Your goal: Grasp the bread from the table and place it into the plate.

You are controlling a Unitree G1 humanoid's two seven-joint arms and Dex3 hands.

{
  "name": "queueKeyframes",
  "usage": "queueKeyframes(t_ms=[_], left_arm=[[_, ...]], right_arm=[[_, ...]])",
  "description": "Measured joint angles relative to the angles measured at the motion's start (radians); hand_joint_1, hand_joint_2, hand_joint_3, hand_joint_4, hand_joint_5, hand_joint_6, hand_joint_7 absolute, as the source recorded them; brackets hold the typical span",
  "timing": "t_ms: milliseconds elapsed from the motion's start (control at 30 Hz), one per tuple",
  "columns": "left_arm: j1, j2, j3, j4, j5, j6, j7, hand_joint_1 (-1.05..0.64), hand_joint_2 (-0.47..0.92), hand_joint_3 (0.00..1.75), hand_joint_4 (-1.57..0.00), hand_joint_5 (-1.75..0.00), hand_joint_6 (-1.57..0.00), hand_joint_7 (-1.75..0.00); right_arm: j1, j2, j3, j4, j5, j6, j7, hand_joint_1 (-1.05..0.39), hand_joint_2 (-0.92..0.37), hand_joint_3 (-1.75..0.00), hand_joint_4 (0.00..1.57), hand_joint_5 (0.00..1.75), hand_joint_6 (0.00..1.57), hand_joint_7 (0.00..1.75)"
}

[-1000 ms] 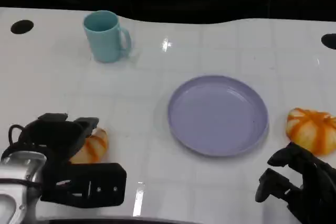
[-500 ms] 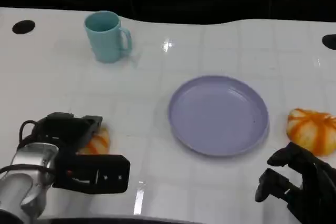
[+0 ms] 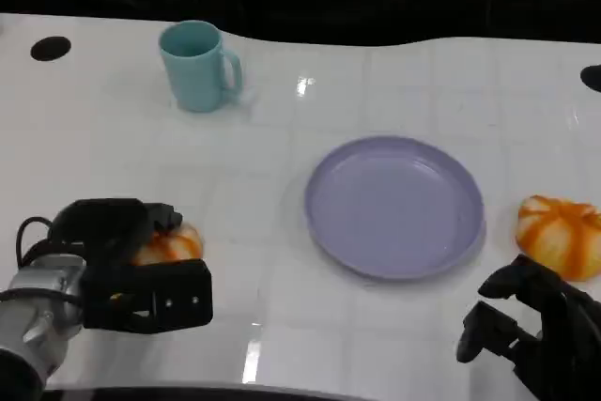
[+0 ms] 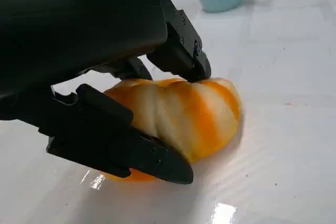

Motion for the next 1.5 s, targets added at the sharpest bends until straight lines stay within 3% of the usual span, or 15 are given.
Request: queueKeyframes(t_ms=[100, 333, 433, 500, 633, 733, 867, 1000, 1167, 1333, 1500], left_arm=[[-0.003, -0.009, -0.002, 0.075, -0.009, -0.070, 0.148, -0.24, 0.92, 0.56, -0.81, -1.74, -0.61, -1.72], [-0.025, -0.023, -0.011, 0.205, -0.021, -0.194, 0.320, -0.25, 0.84, 0.78, -0.81, -1.75, -0.60, -1.75], [-0.039, -0.030, -0.019, 0.235, -0.020, -0.205, 0.350, -0.25, 0.81, 0.77, -0.82, -1.75, -0.59, -1.75], [-0.044, -0.035, -0.022, 0.241, -0.020, -0.205, 0.366, -0.25, 0.85, 0.65, -0.83, -1.75, -0.58, -1.75], [-0.059, -0.050, -0.024, 0.242, -0.021, -0.190, 0.377, -0.25, 0.86, 0.54, -0.84, -1.75, -0.56, -1.75], [-0.077, -0.061, -0.021, 0.228, -0.022, -0.189, 0.392, -0.25, 0.78, 0.76, -0.86, -1.75, -0.59, -1.75], [-0.093, -0.086, -0.009, 0.166, -0.036, -0.194, 0.405, -0.22, 0.67, 0.88, -0.89, -1.75, -0.62, -1.75], [-0.103, -0.110, 0.017, 0.095, -0.077, -0.195, 0.406, -0.18, 0.64, 0.91, -0.87, -1.75, -0.61, -1.75], [-0.106, -0.152, 0.053, 0.051, -0.154, -0.224, 0.354, -0.16, 0.50, 1.17, -0.88, -1.75, -0.66, -1.75], [-0.123, -0.191, 0.062, 0.036, -0.180, -0.241, 0.324, -0.17, 0.47, 1.30, -0.92, -1.75, -0.69, -1.75], [-0.184, -0.225, 0.052, 0.031, -0.170, -0.251, 0.317, -0.16, 0.46, 1.33, -0.92, -1.75, -0.70, -1.75]], right_arm=[[0.002, 0.000, 0.000, 0.000, 0.000, -0.001, 0.000, -0.52, -0.92, -0.19, 0.74, 1.55, 0.79, 1.09], [0.002, 0.001, 0.000, 0.000, 0.000, -0.013, 0.001, -0.53, -0.92, -0.20, 0.74, 1.55, 0.78, 1.10], [0.002, 0.000, 0.000, 0.000, -0.001, -0.013, 0.001, -0.53, -0.92, -0.20, 0.73, 1.55, 0.77, 1.10], [0.002, 0.000, 0.000, 0.000, -0.001, -0.013, 0.001, -0.53, -0.92, -0.20, 0.73, 1.55, 0.77, 1.11], [0.002, 0.000, 0.000, 0.002, -0.001, -0.013, 0.001, -0.53, -0.92, -0.19, 0.72, 1.55, 0.77, 1.11], [0.002, 0.000, -0.001, 0.009, 0.000, -0.013, 0.003, -0.53, -0.92, -0.19, 0.72, 1.55, 0.78, 1.10], [0.003, -0.001, -0.001, 0.010, 0.000, -0.009, -0.002, -0.53, -0.92, -0.18, 0.72, 1.55, 0.78, 1.10], [0.005, -0.002, -0.001, 0.009, 0.000, -0.006, -0.007, -0.53, -0.92, -0.19, 0.71, 1.56, 0.77, 1.10], [0.005, -0.006, -0.001, 0.009, -0.001, -0.006, -0.006, -0.54, -0.92, -0.18, 0.72, 1.57, 0.78, 1.10], [0.004, -0.010, -0.001, 0.009, -0.001, -0.004, -0.006, -0.54, -0.92, -0.18, 0.71, 1.57, 0.78, 1.10], [0.001, -0.012, -0.001, 0.015, -0.001, -0.005, -0.004, -0.54, -0.92, -0.19, 0.70, 1.58, 0.76, 1.10]])
